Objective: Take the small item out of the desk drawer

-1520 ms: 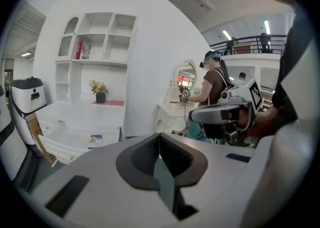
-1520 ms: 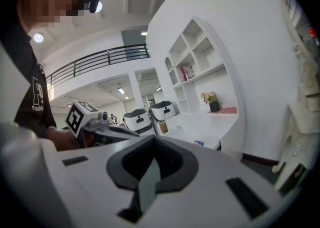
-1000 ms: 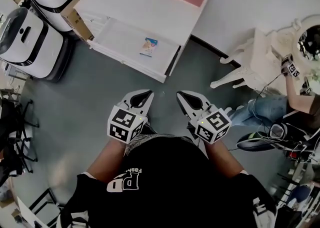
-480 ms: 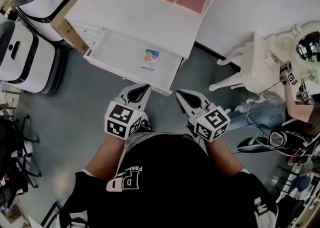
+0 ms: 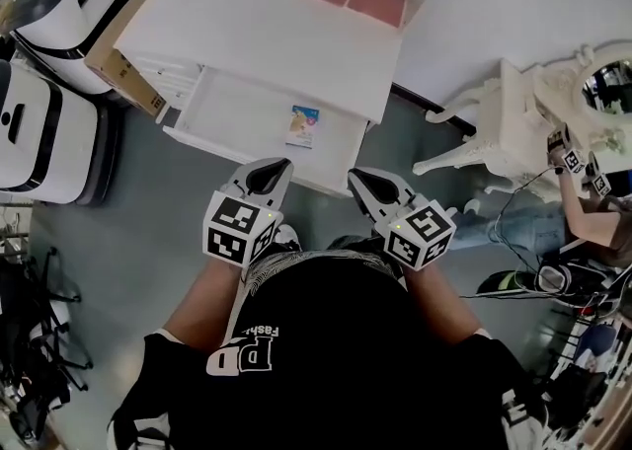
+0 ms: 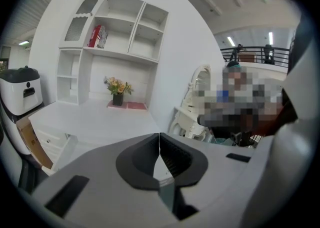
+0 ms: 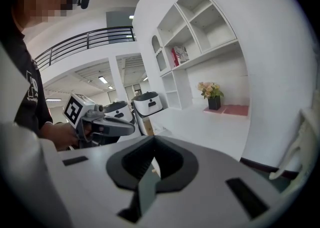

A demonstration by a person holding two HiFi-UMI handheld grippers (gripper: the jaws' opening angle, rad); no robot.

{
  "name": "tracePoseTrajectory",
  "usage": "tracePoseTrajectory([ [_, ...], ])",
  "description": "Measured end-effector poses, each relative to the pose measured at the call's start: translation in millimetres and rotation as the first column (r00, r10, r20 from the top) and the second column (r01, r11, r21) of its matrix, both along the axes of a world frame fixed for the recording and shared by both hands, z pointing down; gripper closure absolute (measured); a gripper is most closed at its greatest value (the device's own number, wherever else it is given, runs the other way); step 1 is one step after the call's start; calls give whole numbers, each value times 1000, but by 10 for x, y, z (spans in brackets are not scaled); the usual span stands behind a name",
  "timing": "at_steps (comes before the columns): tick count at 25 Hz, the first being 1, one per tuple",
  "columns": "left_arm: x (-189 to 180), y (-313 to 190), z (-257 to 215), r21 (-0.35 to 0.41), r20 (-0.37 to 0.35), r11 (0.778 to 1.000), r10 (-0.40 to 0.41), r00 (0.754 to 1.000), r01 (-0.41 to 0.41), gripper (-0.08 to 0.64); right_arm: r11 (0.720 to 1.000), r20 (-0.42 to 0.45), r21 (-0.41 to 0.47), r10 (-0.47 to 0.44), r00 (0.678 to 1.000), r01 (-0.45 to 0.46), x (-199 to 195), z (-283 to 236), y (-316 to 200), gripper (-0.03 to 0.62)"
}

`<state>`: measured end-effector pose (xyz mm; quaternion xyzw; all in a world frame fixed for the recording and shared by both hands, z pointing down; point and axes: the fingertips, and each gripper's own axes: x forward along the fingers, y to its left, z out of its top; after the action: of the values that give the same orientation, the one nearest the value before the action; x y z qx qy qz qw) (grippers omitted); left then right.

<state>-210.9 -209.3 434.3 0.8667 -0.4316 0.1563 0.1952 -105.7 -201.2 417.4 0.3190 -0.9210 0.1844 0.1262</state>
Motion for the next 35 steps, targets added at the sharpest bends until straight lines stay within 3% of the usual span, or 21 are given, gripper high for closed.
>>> tracePoseTrajectory([
  [13, 55, -224, 200, -42, -6, 998, 41, 999, -41, 545, 998, -25, -31, 54, 998, -55, 86, 99, -146, 583],
  [27, 214, -572, 346, -79, 67, 995, -56, 996, 61, 545, 999, 11, -43, -17, 1000, 18, 299, 152, -690, 583],
  [35, 246, -823, 786, -156, 126, 979, -113, 986, 132, 545, 996, 37, -86, -18, 999, 21, 453, 288, -920, 583],
])
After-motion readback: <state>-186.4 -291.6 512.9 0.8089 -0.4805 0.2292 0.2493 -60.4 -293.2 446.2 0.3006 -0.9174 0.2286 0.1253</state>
